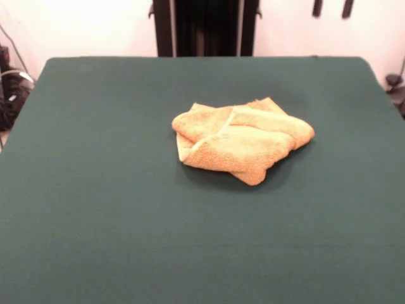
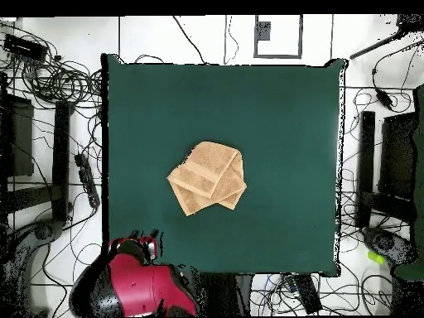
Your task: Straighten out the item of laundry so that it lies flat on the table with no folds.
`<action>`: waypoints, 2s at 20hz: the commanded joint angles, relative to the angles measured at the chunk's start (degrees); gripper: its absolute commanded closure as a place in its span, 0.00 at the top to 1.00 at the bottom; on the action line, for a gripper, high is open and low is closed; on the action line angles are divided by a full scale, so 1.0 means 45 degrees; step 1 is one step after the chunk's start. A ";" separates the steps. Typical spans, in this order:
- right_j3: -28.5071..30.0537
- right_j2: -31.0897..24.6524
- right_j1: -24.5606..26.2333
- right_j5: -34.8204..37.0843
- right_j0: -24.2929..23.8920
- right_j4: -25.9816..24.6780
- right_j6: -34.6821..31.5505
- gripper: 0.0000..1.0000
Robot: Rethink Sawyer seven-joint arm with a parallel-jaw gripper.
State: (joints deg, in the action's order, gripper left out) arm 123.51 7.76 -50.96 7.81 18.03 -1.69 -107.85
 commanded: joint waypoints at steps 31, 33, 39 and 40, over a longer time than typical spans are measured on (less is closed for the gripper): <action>-0.1397 -0.2598 0.7840 -0.2970 0.5190 0.6072 -0.4832 1.00; -0.1085 -0.3375 0.7991 -0.3785 0.4046 0.5241 -0.4826 1.00; -0.0619 -0.3835 0.7769 -0.4161 0.2470 0.3722 -0.4371 1.00; -0.0573 -0.3821 0.7687 -0.4105 0.2358 0.3580 -0.4332 1.00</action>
State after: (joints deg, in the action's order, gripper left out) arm 124.98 4.63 -25.69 -2.32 32.41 14.70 -114.43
